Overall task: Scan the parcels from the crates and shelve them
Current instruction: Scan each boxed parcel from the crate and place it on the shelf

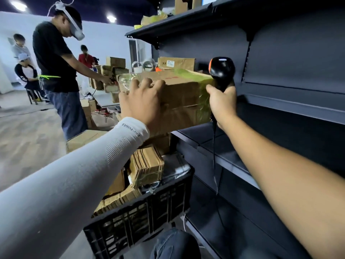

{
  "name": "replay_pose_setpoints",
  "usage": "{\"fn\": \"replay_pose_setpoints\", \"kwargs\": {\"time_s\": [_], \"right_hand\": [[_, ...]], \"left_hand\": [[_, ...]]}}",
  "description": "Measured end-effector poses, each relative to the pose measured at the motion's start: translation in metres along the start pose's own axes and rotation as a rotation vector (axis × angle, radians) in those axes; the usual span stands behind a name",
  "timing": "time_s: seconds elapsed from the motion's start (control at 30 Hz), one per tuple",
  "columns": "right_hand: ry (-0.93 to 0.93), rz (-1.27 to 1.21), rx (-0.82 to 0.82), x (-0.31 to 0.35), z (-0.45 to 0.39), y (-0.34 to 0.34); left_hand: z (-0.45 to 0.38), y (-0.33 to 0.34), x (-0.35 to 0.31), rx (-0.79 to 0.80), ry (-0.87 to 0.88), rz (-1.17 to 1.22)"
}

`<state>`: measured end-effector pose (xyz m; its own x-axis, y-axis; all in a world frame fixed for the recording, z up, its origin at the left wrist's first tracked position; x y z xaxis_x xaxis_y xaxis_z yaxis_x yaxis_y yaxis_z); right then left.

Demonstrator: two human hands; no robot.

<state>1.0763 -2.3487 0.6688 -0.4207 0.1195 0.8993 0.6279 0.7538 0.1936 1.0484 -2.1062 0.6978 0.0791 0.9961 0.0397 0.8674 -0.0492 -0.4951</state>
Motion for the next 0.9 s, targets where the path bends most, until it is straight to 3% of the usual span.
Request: {"fn": "replay_pose_setpoints", "kwargs": {"time_s": [0.3,0.67,0.9], "right_hand": [[-0.064,0.028,-0.120,-0.037,0.031,-0.094],[-0.117,-0.008,-0.101,-0.058,0.066,-0.126],[-0.168,0.000,-0.212,-0.067,0.086,-0.182]], "left_hand": [[0.053,-0.006,-0.062,-0.112,0.151,0.080],[0.097,-0.018,-0.062,-0.216,0.191,0.143],[0.128,-0.036,-0.093,-0.323,0.253,0.231]]}}
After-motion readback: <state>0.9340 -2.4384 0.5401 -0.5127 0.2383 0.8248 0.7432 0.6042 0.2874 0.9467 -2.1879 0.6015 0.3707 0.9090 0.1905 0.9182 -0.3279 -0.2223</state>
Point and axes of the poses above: each hand's wrist, its own z-axis away from the middle knuckle, its own y-axis out of the palm, x = y × z, the point moved 9 cm from there along -z, towards the middle knuckle, and after that the axes turned 11 degrees about -x, right-handed, at the moved point
